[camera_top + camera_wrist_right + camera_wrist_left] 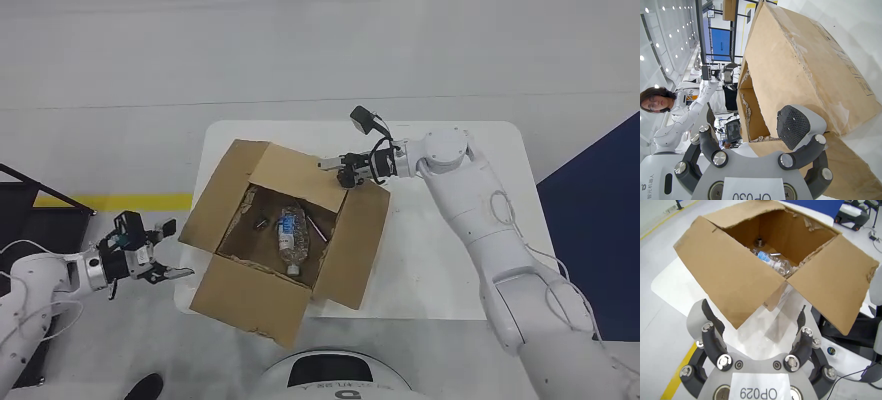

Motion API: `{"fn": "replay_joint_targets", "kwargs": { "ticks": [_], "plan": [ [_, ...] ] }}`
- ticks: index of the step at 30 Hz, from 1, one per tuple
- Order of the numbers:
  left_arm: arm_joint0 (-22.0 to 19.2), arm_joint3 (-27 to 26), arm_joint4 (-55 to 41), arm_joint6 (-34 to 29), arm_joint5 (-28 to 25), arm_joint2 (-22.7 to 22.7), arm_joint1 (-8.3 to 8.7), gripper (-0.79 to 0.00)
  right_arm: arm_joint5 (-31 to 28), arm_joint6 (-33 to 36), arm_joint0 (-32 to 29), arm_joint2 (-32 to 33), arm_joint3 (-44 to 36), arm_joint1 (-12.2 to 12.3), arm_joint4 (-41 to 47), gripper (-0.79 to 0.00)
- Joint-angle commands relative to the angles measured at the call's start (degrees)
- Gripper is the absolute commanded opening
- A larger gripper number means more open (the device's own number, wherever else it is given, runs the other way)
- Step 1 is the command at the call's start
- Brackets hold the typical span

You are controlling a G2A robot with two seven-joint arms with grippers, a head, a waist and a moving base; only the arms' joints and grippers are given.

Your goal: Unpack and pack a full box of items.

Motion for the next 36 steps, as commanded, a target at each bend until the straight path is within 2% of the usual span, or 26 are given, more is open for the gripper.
{"fn": "replay_joint_targets", "kwargs": {
  "ticks": [1,7,12,17,21,27,30,34,36],
  "plan": [
    [0.0,-0.9,1.6,-0.9,1.9,1.5,-0.35,0.0,0.0,0.0,0.0,0.0,0.0,0.0,0.0,0.0],
    [-1.0,-2.2,0.6,2.5,2.4,3.9,-1.24,0.0,0.0,0.0,0.0,0.0,0.0,0.0,0.0,0.0],
    [-1.0,-2.6,-0.3,8.1,5.1,3.2,-1.68,0.0,0.0,0.0,0.0,0.0,0.0,0.0,0.0,0.0],
    [-0.9,-3.8,-2.9,10.4,4.4,2.3,-1.95,0.0,0.0,0.0,0.0,0.0,0.0,0.0,0.0,0.0],
    [-2.0,-5.3,-7.1,6.3,4.5,3.6,-2.56,0.0,0.0,0.0,0.0,0.0,0.0,0.0,0.0,0.0],
    [-8.8,-4.1,-16.4,-5.4,9.9,9.2,-4.66,0.0,0.0,0.0,0.0,0.0,0.0,0.0,0.0,0.0],
    [-11.7,-2.6,-19.5,-9.2,11.6,11.7,-5.64,0.0,0.0,0.0,0.0,0.0,0.0,0.0,0.0,0.0],
    [-15.0,-1.2,-20.8,-14.4,17.6,14.2,-6.93,0.0,0.0,0.0,0.0,0.0,0.0,0.0,0.0,0.0],
    [-16.0,-0.9,-21.3,-15.1,18.7,15.5,-7.53,0.0,0.0,0.0,0.0,0.0,0.0,0.0,0.0,0.0]
  ]
}}
